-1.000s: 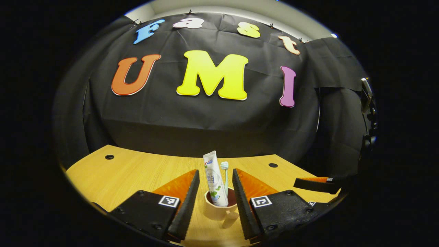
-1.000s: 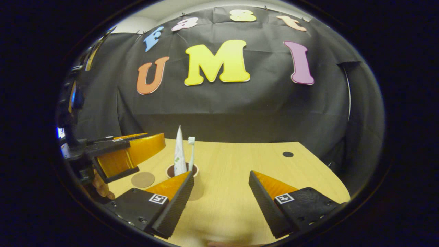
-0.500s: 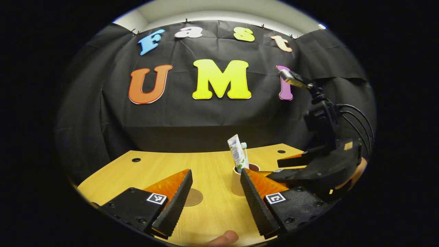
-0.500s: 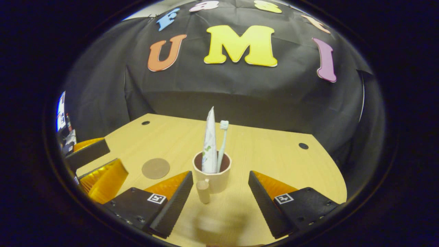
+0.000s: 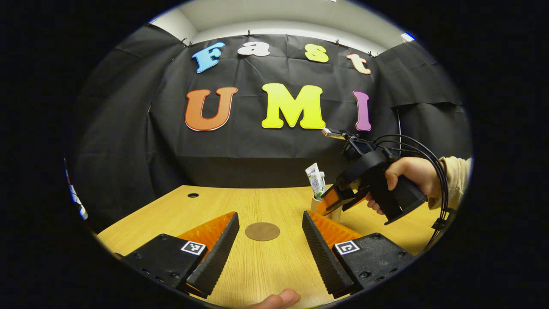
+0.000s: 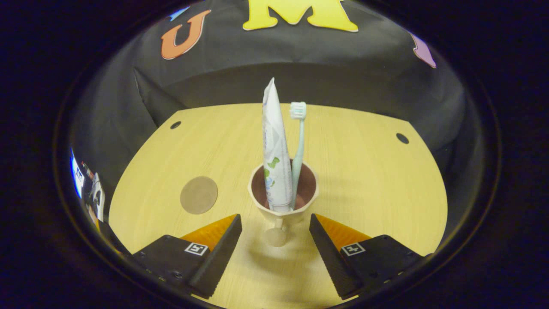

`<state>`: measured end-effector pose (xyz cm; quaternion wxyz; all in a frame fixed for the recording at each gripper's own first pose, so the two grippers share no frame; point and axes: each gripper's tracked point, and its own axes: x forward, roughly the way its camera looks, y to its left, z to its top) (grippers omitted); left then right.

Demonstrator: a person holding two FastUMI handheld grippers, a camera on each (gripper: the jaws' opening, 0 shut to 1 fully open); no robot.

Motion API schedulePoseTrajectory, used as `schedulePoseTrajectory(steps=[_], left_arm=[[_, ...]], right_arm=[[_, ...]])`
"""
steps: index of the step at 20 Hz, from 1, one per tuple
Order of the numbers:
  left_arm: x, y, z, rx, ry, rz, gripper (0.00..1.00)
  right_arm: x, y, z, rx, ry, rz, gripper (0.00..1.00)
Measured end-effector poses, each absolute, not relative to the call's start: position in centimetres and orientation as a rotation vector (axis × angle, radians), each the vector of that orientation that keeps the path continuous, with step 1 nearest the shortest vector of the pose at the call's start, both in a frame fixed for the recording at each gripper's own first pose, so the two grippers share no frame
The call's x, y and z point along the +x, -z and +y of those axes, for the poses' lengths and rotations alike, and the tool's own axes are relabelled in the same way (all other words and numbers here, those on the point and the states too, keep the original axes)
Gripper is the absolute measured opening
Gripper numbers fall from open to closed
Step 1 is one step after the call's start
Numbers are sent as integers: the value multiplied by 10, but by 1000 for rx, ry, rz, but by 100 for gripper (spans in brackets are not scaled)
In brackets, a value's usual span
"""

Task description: Put the toothbrush and toothpaste on the desktop into the cup, then pick up the cup and place it on the coaster on the desktop.

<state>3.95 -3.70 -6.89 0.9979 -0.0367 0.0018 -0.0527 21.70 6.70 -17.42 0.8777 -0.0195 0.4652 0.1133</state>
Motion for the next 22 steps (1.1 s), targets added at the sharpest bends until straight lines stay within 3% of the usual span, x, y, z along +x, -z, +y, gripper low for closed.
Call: schedulePoseTrajectory(steps=[3, 7, 11, 17, 18, 20, 22], left_arm=[[35, 77, -21, -83, 87, 11, 93], [35, 86, -10, -110, 79, 31, 93], [36, 93, -7, -138, 81, 51, 94], [37, 98, -9, -154, 96, 62, 94], [38, 99, -9, -158, 99, 65, 94], [37, 102, -9, -165, 101, 73, 94], [38, 106, -8, -163, 96, 80, 94]], right_arm=[[221, 199, 61, -53, -181, 1086, 92], [227, 206, 64, -12, -160, 1144, 72], [226, 209, 65, -29, -125, 1165, 70], [222, 209, 67, -3, -90, 1224, 58], [220, 208, 66, -9, -72, 1234, 52], [224, 213, 66, -20, -66, 1221, 27], [225, 210, 63, -9, -63, 1203, 27]])
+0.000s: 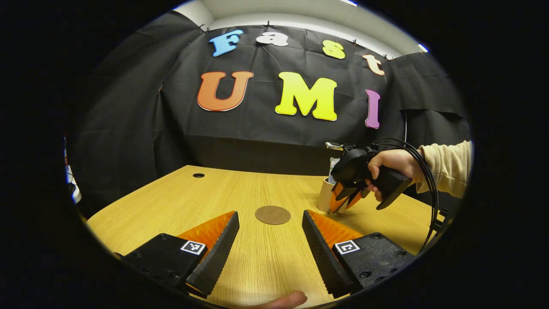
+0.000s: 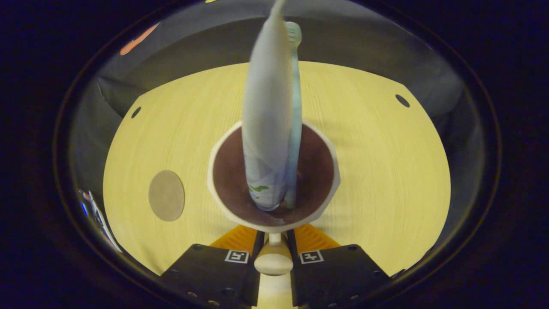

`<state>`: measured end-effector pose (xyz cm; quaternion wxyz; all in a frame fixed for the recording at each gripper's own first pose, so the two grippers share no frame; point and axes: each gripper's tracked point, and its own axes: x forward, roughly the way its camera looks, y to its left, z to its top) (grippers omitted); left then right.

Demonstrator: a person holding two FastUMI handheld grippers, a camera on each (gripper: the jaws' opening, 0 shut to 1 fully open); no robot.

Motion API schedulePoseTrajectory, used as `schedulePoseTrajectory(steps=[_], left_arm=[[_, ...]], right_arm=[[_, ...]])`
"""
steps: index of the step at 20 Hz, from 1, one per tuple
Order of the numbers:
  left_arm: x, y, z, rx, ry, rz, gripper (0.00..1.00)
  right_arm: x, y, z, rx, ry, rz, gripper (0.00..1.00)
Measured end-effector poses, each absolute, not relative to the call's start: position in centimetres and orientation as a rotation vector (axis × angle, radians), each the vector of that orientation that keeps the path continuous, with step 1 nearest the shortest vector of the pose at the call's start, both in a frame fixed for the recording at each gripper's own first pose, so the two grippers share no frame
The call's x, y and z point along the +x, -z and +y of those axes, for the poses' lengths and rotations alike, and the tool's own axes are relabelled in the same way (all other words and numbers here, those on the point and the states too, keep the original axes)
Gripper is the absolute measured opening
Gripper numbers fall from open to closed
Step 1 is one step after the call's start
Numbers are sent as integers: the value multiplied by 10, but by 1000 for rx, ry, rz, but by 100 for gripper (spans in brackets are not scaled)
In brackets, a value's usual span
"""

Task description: Put the toothbrush and toothpaste on the desktop into the cup, then pick up the cup and place it on the coaster on the desktop.

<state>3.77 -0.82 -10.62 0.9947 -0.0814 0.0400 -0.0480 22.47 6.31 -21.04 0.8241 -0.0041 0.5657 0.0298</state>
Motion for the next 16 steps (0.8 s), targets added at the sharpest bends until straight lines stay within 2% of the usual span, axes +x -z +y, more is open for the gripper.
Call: schedulePoseTrajectory(steps=[10, 16], left_arm=[[31, 104, -7, -166, 101, 70, 93], [21, 101, 4, -186, 90, 49, 93]], right_arm=[[228, 208, 55, -81, -68, 1114, 25], [235, 212, 58, -132, -124, 1062, 26]])
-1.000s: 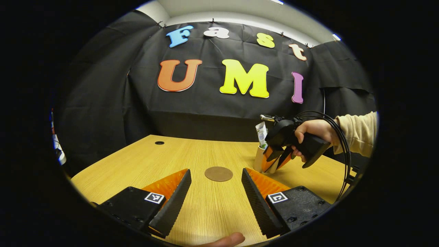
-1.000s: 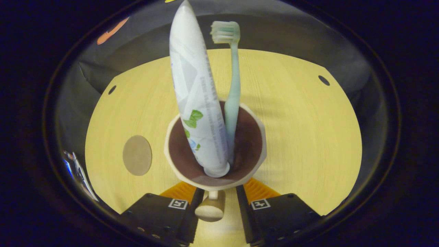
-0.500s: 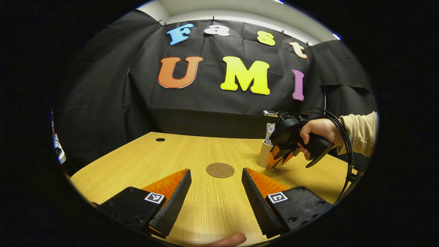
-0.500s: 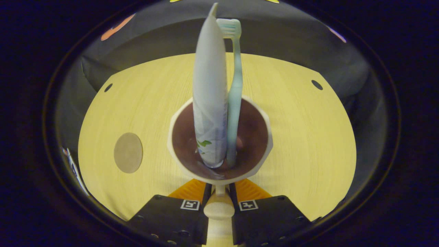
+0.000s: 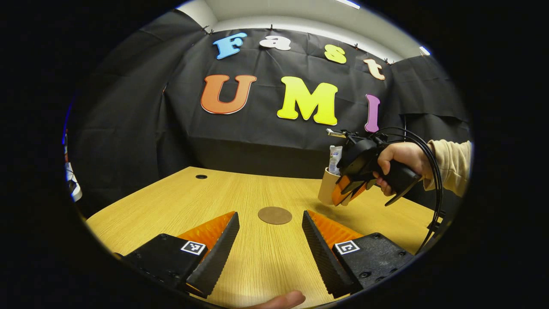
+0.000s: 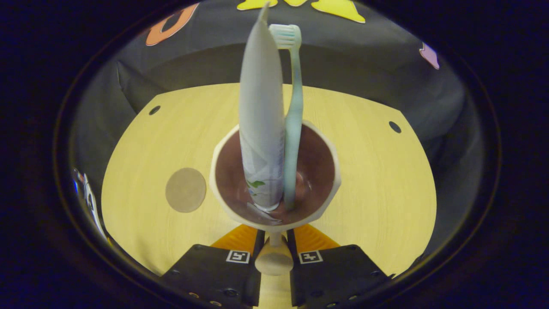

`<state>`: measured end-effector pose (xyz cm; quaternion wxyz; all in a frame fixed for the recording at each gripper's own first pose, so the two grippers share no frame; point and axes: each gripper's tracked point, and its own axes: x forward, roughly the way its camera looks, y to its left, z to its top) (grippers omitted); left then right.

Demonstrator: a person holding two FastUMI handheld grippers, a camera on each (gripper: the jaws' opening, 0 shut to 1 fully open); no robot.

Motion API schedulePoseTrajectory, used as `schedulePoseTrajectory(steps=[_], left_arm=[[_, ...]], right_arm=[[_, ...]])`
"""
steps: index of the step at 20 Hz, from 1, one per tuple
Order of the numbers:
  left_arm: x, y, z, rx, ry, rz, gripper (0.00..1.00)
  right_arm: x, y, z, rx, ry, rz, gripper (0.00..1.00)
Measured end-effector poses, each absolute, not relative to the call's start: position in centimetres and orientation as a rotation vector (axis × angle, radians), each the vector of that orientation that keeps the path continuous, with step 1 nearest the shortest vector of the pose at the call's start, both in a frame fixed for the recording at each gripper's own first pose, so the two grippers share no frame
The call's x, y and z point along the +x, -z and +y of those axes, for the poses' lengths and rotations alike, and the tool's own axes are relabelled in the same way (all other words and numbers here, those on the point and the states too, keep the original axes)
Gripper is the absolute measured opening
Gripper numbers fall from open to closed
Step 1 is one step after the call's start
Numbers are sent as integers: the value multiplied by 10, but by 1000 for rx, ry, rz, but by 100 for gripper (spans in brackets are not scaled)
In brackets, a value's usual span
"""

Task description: Put the toothbrush and toothpaste on the desktop into the cup, then pick up the cup and place it on the coaster on the desktop.

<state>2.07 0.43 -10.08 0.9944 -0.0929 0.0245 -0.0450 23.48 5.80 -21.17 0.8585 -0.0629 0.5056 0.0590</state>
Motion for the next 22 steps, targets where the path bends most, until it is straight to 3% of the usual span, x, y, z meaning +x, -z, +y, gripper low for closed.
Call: schedulePoseTrajectory(steps=[8, 22], left_arm=[[5, 116, 38, -197, 37, 65, 94], [2, 135, 54, -210, 11, 99, 94]], right_arm=[[229, 215, 59, -200, -275, 1091, 25], [226, 206, 45, -251, -356, 1141, 25]])
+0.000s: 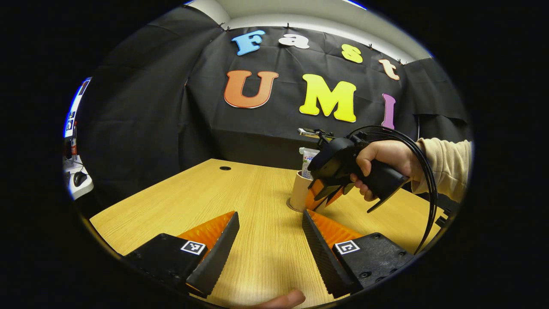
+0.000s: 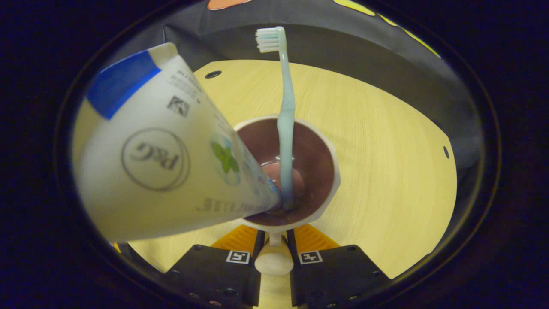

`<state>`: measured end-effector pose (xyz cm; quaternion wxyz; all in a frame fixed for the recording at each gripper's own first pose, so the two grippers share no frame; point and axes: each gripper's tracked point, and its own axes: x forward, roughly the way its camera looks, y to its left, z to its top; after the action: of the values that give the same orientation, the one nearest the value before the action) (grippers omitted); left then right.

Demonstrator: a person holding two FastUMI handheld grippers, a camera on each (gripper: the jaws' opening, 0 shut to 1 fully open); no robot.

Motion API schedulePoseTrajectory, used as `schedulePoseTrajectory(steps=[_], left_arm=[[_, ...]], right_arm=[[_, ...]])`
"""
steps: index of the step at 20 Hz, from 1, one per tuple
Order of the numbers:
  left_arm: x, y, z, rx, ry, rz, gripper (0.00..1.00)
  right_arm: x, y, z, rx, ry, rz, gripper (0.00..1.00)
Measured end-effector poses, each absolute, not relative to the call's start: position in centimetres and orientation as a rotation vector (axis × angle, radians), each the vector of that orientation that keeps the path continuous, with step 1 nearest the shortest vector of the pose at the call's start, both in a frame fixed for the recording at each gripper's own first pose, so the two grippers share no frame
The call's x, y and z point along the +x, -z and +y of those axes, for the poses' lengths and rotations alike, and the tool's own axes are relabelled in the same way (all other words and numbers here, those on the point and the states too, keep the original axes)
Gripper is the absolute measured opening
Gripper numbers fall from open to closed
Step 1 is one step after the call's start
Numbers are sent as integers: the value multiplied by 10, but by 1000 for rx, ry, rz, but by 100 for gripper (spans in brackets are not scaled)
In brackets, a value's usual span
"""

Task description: Put the toothbrush and toothpaste on the desktop into the cup, then pick up the cup and place it on the coaster on the desktop.

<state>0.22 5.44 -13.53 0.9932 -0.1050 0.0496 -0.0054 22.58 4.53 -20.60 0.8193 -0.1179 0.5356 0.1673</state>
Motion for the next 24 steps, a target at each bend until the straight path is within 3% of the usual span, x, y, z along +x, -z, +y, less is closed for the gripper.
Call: schedulePoseTrajectory(steps=[3, 4, 5, 6, 8, 10, 19, 24], left_arm=[[2, 138, 54, -212, 6, 114, 94], [3, 140, 53, -215, 4, 120, 94], [2, 142, 52, -216, 3, 129, 94], [2, 144, 52, -217, 2, 136, 94], [2, 145, 53, -218, -6, 144, 94], [2, 145, 55, -216, -23, 152, 94], [-2, 135, 34, -234, -28, 167, 94], [-15, 116, 18, -224, -31, 154, 94]], right_arm=[[223, 205, 54, -195, -378, 1134, 29], [220, 205, 57, -176, -383, 1131, 42], [220, 205, 58, -160, -387, 1120, 46], [219, 204, 60, -154, -392, 1104, 65], [220, 196, 61, -136, -393, 1039, 86], [217, 186, 55, -138, -379, 946, 93], [176, 92, 9, -130, -292, 381, 95], [120, 64, -42, -77, -220, 198, 96]])
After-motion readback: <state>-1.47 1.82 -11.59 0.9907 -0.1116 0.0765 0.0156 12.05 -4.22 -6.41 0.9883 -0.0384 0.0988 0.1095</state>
